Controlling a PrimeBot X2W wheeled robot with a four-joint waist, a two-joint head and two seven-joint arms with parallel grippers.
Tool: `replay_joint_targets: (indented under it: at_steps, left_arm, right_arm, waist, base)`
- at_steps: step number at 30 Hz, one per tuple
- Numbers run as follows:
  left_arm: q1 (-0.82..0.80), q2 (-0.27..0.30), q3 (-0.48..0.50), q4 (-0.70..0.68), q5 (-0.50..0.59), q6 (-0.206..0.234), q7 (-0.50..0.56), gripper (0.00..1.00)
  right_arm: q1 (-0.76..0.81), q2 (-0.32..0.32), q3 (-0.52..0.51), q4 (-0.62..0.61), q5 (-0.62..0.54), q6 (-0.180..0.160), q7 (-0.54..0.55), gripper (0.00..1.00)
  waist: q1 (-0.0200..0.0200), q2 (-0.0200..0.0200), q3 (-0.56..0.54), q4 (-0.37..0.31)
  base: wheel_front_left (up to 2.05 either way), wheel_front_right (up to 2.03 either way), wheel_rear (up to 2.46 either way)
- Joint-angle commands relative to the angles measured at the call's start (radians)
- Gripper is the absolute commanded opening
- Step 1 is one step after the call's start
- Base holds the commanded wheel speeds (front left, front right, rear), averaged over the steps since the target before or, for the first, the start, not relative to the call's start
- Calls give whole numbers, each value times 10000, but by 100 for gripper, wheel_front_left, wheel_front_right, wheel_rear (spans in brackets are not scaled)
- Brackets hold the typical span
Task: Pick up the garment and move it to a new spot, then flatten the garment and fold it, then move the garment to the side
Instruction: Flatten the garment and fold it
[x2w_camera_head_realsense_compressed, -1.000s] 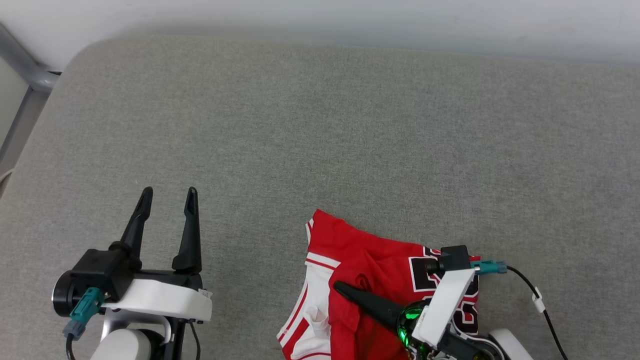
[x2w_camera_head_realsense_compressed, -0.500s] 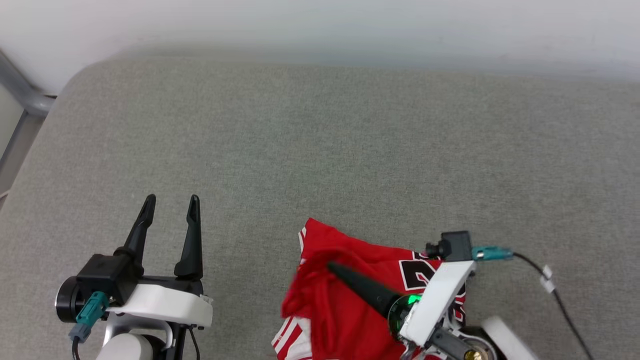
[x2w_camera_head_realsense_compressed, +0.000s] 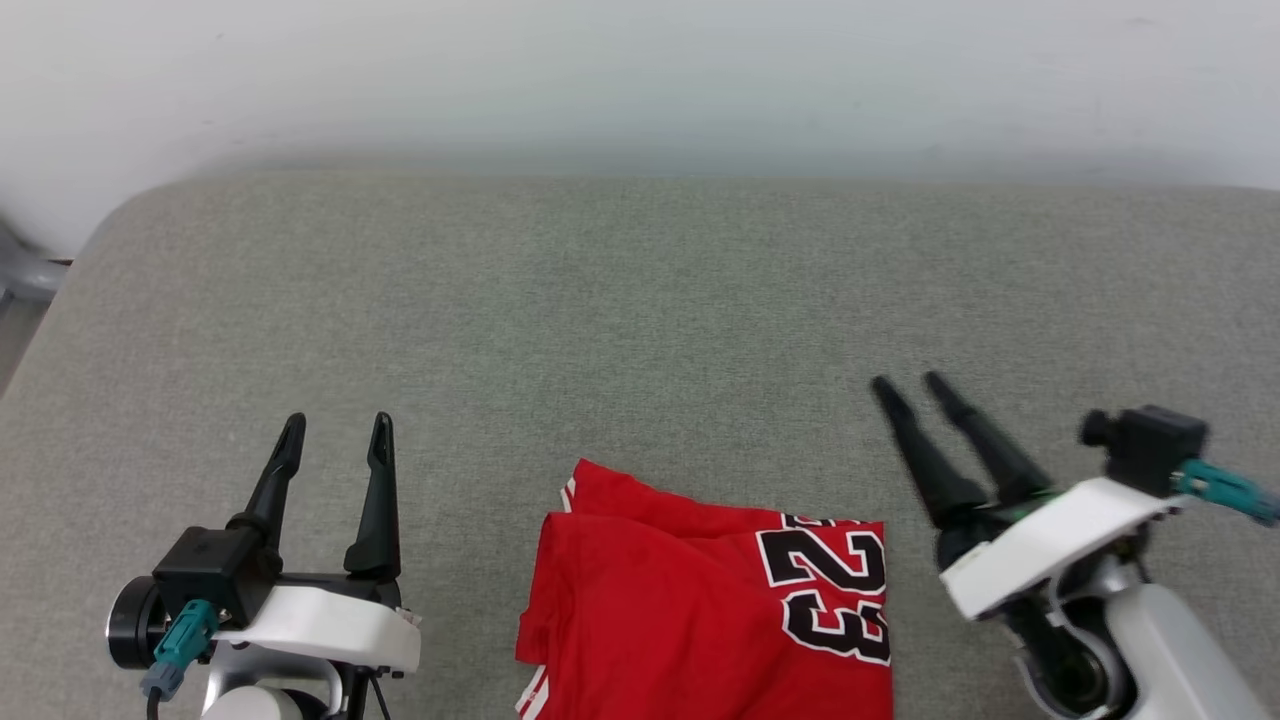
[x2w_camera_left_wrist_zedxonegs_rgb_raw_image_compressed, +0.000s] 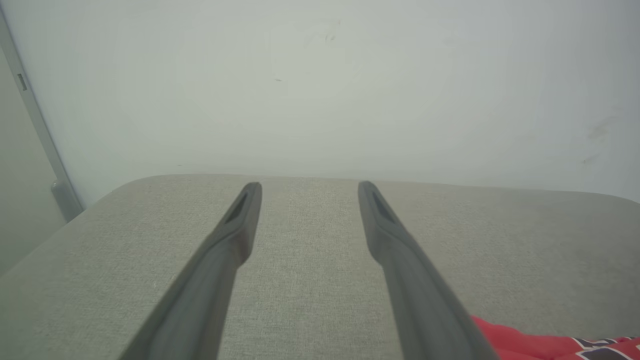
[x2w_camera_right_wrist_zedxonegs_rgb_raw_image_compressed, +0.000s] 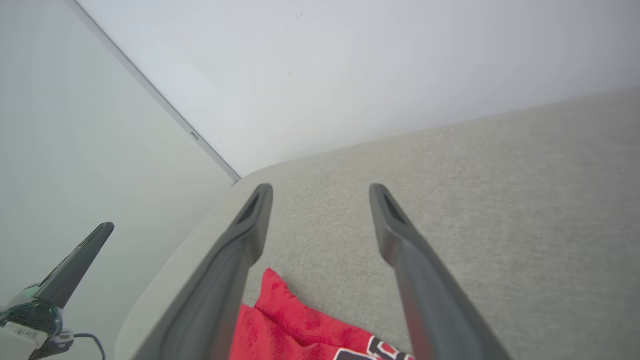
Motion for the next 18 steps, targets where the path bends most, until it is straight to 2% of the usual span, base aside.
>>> replay_joint_targets:
  at_steps: [1, 6, 9, 13, 18]
  left_arm:
    - [122, 65, 41, -9, 31, 70, 0, 100]
    - [288, 131, 191, 0, -19, 197, -20, 100]
    - [446, 169, 270, 23, -35, 260, -38, 100]
    - [712, 199, 365, 36, 9, 367, -58, 100]
    - [1091, 200, 460, 56, 74, 466, -74, 100]
  right_arm:
    - [248, 51, -579, -96, -754, -5, -243, 100]
    - [905, 507, -2615, -791, -3179, -5, -411, 100]
    - [1439, 943, -3422, -1618, -4321, -5, -300, 100]
    - [2168, 1202, -3936, -2510, -5276, -5, -68, 100]
    - [2793, 1362, -4044, -3013, -5688, -5, 75, 100]
  waist:
    - [1, 0, -71, -121]
    - [1, 0, -228, -352]
    - [1, 0, -366, -439]
    - [1, 0, -609, -563]
    - [1, 0, -923, -681]
  base:
    - [0, 0, 0]
    - [0, 0, 0]
    - [0, 0, 0]
    - [0, 0, 0]
    - [0, 0, 0]
